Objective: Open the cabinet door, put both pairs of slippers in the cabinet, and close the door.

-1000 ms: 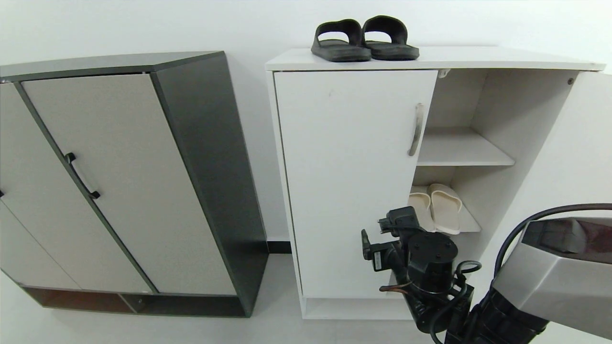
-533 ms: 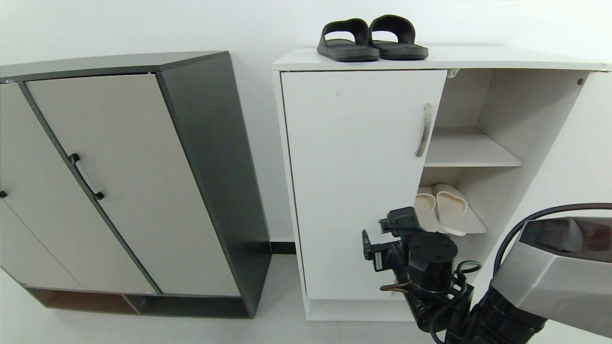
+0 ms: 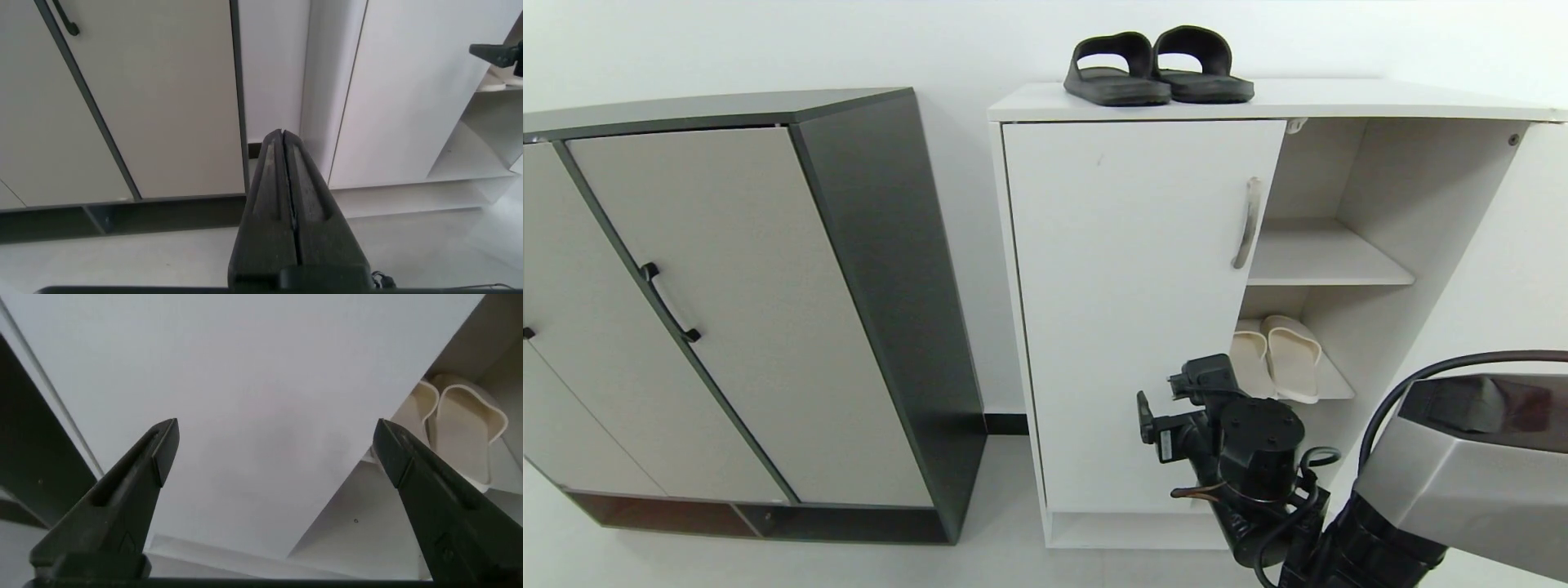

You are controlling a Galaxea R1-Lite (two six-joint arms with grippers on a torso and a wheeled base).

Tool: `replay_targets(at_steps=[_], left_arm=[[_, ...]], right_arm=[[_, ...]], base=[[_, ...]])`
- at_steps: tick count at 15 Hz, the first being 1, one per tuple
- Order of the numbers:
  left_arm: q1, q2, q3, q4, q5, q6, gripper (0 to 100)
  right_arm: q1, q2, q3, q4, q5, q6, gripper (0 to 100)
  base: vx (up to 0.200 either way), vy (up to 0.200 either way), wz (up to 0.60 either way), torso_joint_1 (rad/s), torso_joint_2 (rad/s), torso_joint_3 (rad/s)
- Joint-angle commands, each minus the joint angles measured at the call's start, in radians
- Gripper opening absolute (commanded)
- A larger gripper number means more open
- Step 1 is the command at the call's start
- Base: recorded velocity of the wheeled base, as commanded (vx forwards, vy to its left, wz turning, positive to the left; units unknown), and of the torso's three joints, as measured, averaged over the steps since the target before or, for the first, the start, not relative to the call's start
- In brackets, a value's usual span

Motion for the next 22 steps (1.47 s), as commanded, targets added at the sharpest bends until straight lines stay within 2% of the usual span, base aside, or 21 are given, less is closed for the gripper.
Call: replay_targets(at_steps=[1,4,10,13,22], left_arm=[[0.0,0.0,0.0,0.0,0.0,0.0,0],[0.0,0.0,0.0,0.0,0.0,0.0,0],[0.0,0.0,0.0,0.0,0.0,0.0,0],[0.0,0.0,0.0,0.0,0.0,0.0,0],[0.0,0.0,0.0,0.0,0.0,0.0,0]], right_arm=[[0.0,0.007,0.0,0.0,0.002,-0.001,100],[0.0,0.004,0.017,-0.004,0.044,-0.001,100],[-0.001,0.009,0.007,-0.003,0.044,0.001,100],[-0.001,0.006,0.007,-0.007,0.045,0.001,100],[0.002,0.007,0.014,-0.044,0.06,0.001,100]], base=[[0.0,0.0,0.0,0.0,0.0,0.0],[0.0,0.0,0.0,0.0,0.0,0.0],[0.0,0.0,0.0,0.0,-0.02,-0.024],[0.0,0.0,0.0,0.017,-0.19,-0.321],[0.0,0.0,0.0,0.091,-0.49,-0.347]])
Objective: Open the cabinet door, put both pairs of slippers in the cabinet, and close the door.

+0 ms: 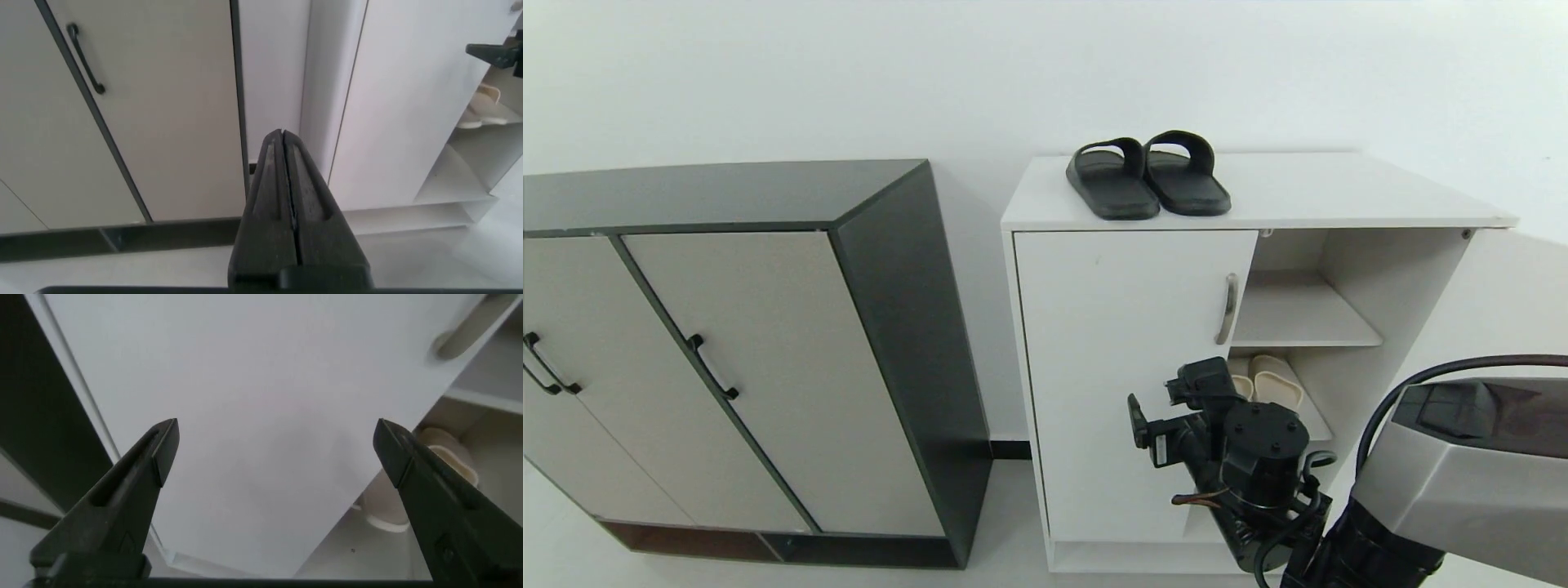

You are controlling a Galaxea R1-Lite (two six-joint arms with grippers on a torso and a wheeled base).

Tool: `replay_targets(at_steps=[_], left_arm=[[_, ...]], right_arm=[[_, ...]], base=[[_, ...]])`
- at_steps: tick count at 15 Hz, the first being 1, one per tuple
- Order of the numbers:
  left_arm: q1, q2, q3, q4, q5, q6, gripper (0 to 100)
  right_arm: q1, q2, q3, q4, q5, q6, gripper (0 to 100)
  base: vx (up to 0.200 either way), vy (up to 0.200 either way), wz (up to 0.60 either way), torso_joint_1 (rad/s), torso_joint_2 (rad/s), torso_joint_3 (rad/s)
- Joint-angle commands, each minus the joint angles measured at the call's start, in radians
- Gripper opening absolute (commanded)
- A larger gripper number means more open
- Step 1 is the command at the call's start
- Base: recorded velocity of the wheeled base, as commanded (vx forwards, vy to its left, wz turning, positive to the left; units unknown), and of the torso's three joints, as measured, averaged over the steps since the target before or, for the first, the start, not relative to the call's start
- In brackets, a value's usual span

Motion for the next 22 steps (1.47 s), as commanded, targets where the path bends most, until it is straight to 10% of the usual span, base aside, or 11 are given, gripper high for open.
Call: replay_targets(at_steps=[1,22], left_arm=[[0.0,0.0,0.0,0.0,0.0,0.0,0],[0.0,0.0,0.0,0.0,0.0,0.0,0]], right_arm=[[0.0,0.001,0.001,-0.001,0.0,0.0,100],[-0.001,0.023,0.004,-0.024,0.001,-0.005,100]], base=[[0.0,0.0,0.0,0.154,-0.48,-0.325],[0.0,0.0,0.03,0.219,-0.53,-0.316]])
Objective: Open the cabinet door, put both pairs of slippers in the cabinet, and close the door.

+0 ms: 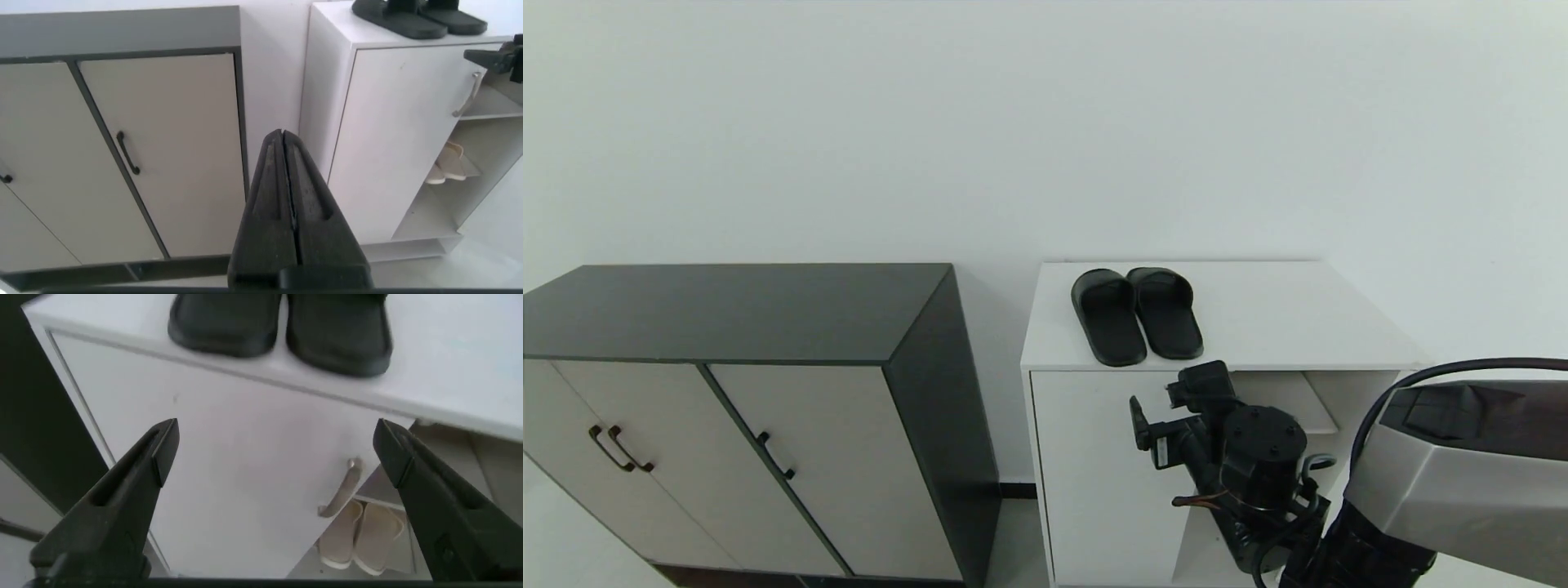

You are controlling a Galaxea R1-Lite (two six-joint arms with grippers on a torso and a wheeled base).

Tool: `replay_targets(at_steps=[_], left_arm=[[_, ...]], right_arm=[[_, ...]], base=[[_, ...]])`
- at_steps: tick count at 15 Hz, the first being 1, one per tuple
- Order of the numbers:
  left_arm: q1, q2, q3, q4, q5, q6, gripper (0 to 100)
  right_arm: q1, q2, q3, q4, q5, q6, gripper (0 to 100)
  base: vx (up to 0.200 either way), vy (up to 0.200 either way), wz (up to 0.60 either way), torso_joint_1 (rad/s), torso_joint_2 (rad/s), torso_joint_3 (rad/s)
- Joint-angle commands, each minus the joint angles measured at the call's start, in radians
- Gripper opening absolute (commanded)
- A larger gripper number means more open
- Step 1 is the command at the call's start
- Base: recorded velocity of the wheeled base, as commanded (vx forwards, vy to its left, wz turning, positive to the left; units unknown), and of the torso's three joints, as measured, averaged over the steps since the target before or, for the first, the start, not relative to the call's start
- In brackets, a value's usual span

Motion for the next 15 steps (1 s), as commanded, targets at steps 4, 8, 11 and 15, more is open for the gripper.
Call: replay_targets(at_steps=[4,8,11,15], left_arm=[[0.0,0.0,0.0,0.0,0.0,0.0,0],[0.0,0.0,0.0,0.0,0.0,0.0,0],[0.0,0.0,0.0,0.0,0.0,0.001,0],[0.0,0.0,0.0,0.0,0.0,0.0,0]], right_arm=[[-0.001,-0.021,-0.005,-0.02,0.015,-0.044,100],[0.022,-0.157,-0.066,0.251,0.007,0.053,100],[0.021,-0.256,-0.121,0.461,0.003,0.148,100],[0.022,-0.274,-0.177,0.602,-0.085,0.189,100]], base=[[0.0,0.0,0.0,0.086,-0.19,-0.099],[0.0,0.0,0.0,0.0,0.0,0.0],[0.0,0.0,0.0,0.0,0.0,0.0],[0.0,0.0,0.0,0.0,0.0,0.0]])
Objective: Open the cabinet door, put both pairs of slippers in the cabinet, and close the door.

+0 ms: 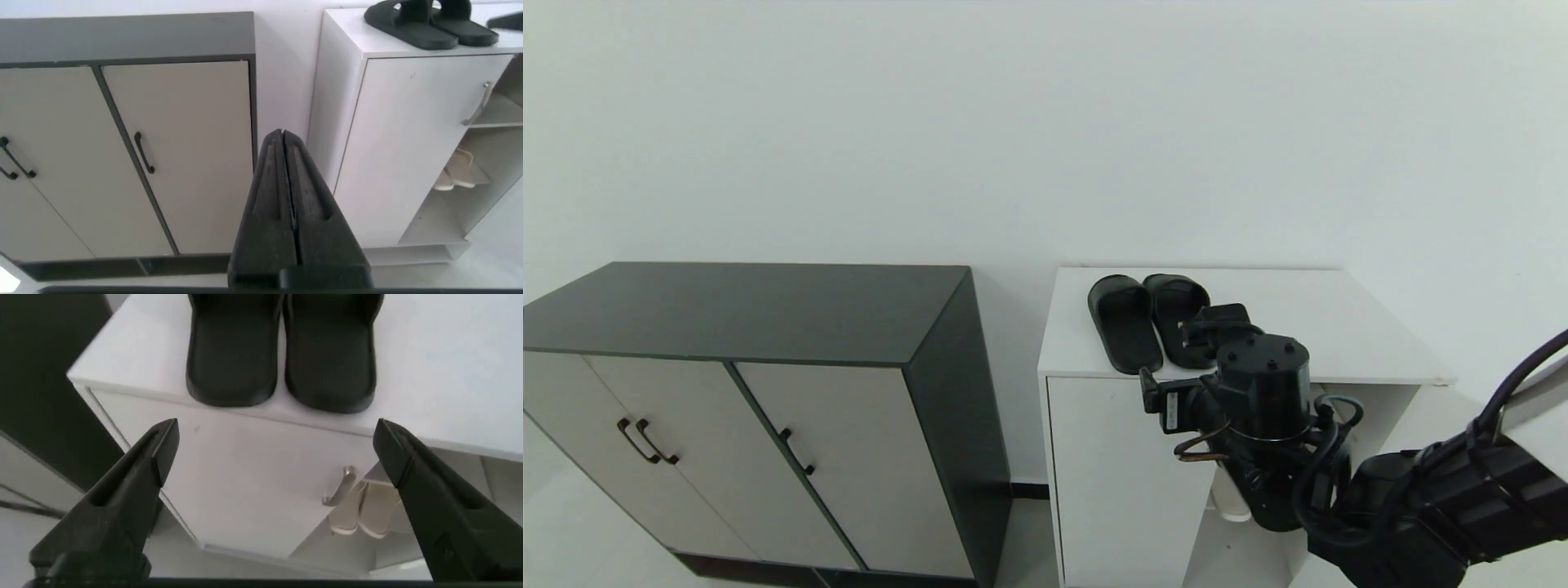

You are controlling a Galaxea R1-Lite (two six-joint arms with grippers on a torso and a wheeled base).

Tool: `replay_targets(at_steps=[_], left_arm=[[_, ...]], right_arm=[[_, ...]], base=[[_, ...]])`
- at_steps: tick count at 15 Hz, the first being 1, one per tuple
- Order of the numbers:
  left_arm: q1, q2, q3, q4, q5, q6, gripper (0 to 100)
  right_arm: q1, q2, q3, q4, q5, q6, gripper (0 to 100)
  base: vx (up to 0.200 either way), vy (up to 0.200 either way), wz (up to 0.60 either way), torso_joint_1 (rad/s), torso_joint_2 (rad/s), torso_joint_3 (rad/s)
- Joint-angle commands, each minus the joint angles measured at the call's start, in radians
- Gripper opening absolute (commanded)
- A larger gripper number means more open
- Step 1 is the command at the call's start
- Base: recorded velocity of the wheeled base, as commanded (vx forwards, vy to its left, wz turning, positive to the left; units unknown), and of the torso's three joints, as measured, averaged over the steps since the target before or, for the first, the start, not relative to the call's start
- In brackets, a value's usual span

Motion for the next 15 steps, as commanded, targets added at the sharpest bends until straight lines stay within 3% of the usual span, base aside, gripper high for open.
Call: replay_targets(at_steps=[1,11,15], left_arm=[[0.0,0.0,0.0,0.0,0.0,0.0,0],[0.0,0.0,0.0,0.0,0.0,0.0,0],[0.0,0.0,0.0,0.0,0.0,0.0,0]], right_arm=[[0.0,-0.014,-0.01,0.001,-0.002,0.0,100],[-0.02,0.088,-0.017,-0.053,-0.004,0.005,100],[-0.023,0.124,-0.027,-0.077,0.024,0.022,100]], base=[[0.0,0.0,0.0,0.0,0.0,0.0],[0.2,0.0,0.0,0.005,0.0,0.003],[0.0,0.0,0.0,0.0,0.0,0.0]])
